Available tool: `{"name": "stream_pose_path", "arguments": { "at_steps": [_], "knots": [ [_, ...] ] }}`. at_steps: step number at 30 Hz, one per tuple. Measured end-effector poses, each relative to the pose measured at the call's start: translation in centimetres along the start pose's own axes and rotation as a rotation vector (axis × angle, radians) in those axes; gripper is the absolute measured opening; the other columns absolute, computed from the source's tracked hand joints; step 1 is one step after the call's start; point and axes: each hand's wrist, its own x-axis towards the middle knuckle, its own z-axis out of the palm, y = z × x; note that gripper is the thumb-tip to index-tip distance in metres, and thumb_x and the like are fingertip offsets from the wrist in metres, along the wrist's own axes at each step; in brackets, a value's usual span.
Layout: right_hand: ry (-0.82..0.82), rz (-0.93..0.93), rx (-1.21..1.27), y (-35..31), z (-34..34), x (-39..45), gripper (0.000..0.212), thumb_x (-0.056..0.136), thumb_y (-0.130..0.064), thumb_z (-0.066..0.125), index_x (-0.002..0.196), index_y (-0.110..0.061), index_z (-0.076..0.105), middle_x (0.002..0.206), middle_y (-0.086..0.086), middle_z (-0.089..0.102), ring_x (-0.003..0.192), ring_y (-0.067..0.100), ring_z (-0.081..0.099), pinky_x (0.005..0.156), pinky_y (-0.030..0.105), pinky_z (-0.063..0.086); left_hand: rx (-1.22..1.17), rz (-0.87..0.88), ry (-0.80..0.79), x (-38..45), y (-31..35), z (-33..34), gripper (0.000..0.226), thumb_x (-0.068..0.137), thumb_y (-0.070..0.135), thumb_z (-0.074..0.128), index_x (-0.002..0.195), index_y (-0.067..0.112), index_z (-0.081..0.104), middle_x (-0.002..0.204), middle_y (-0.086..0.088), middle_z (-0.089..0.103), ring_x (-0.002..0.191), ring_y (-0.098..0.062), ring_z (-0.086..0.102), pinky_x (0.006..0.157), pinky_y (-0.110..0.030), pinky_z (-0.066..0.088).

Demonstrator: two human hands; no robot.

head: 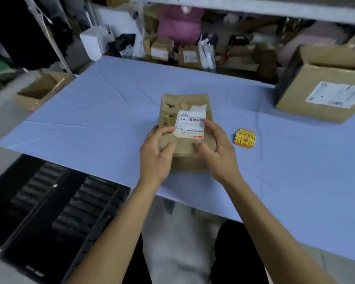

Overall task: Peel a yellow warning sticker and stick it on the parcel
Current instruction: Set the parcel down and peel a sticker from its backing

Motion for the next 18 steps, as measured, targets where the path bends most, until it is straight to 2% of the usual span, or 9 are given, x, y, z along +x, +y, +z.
{"name": "stream_pose_path", "arguments": {
  "at_steps": [3,6,8,10,12,14,15,17,18],
  "knots": [
    [-0.065,-0.028,-0.059,-0.6,-0.6,-0.5,0.069,0.078,-0.059,0.053,0.143,-0.04,0.04,0.153,-0.009,0.04,0.138,0.008,0.042,0.114,0.042,0.039,-0.01,-0.034,-0.101,0.7,0.7,-1.2,0.039,0.072,0.019,0.053,0.106,0.031,0.068,0.114,0.004,0.069,0.104,-0.013,0.062,0.087,-0.024,0.048],
    [-0.201,-0.046,-0.156,-0.8,-1.4,-1.8,0.082,0.076,-0.068,0.056,0.149,-0.041,0.029,0.158,-0.004,0.023,0.135,0.015,0.042,0.11,0.036,0.043,-0.09,-0.125,-0.358,2.2,1.5,-4.2,0.042,0.083,0.01,0.057,0.118,0.03,0.066,0.123,0.002,0.065,0.108,-0.016,0.06,0.088,-0.024,0.047],
    [-0.293,-0.07,-0.24,-0.5,-2.1,-2.5,0.083,0.077,-0.061,0.058,0.15,-0.046,0.022,0.158,-0.003,0.016,0.133,0.024,0.047,0.107,0.037,0.045,-0.029,-0.168,-0.497,3.2,2.4,-6.0,0.046,0.096,0.002,0.051,0.131,0.029,0.06,0.127,0.005,0.061,0.102,-0.012,0.059,0.083,-0.027,0.048],
    [-0.35,-0.1,-0.338,-0.4,-3.1,-2.5,0.078,0.079,-0.045,0.059,0.149,-0.05,0.024,0.155,0.001,0.019,0.12,0.029,0.057,0.1,0.037,0.051,0.086,-0.152,-0.512,3.8,3.1,-6.5,0.041,0.1,0.001,0.046,0.131,0.024,0.062,0.126,0.002,0.059,0.095,-0.011,0.055,0.076,-0.024,0.046],
    [-0.333,-0.172,-0.475,-0.5,-4.2,-1.5,0.073,0.085,-0.033,0.066,0.147,-0.049,0.031,0.148,0.006,0.028,0.112,0.029,0.059,0.095,0.04,0.053,0.169,-0.133,-0.503,3.7,3.4,-6.3,0.038,0.102,0.002,0.043,0.128,0.018,0.066,0.127,0.0,0.059,0.093,-0.009,0.054,0.075,-0.021,0.044],
    [-0.267,-0.23,-0.633,-0.7,-5.1,0.4,0.076,0.082,-0.037,0.076,0.147,-0.046,0.037,0.151,0.009,0.027,0.128,0.033,0.045,0.105,0.047,0.046,0.217,-0.107,-0.534,4.0,3.2,-6.3,0.04,0.102,0.0,0.041,0.126,0.018,0.068,0.132,0.003,0.057,0.096,-0.003,0.055,0.082,-0.02,0.045],
    [-0.261,-0.199,-0.664,-1.0,-5.5,1.4,0.081,0.077,-0.044,0.08,0.146,-0.046,0.037,0.158,0.009,0.018,0.139,0.035,0.031,0.112,0.049,0.038,0.231,-0.101,-0.563,4.3,3.0,-6.4,0.041,0.102,0.0,0.041,0.124,0.02,0.069,0.134,0.005,0.056,0.1,-0.002,0.055,0.087,-0.021,0.045],
    [-0.297,-0.109,-0.625,-1.3,-5.7,3.0,0.093,0.064,-0.051,0.086,0.144,-0.047,0.038,0.166,0.004,-0.001,0.151,0.031,0.004,0.121,0.051,0.024,0.233,-0.092,-0.596,4.7,3.1,-6.7,0.043,0.102,-0.002,0.041,0.119,0.023,0.072,0.136,0.005,0.057,0.105,-0.004,0.058,0.091,-0.02,0.046],
    [-0.32,-0.093,-0.601,-1.3,-5.5,3.4,0.096,0.06,-0.053,0.088,0.142,-0.046,0.039,0.167,0.002,-0.003,0.153,0.029,-0.003,0.122,0.051,0.02,0.226,-0.08,-0.584,4.7,3.2,-6.7,0.043,0.1,-0.003,0.043,0.116,0.024,0.073,0.137,0.003,0.058,0.11,-0.008,0.06,0.091,-0.017,0.047]
  ]
}}
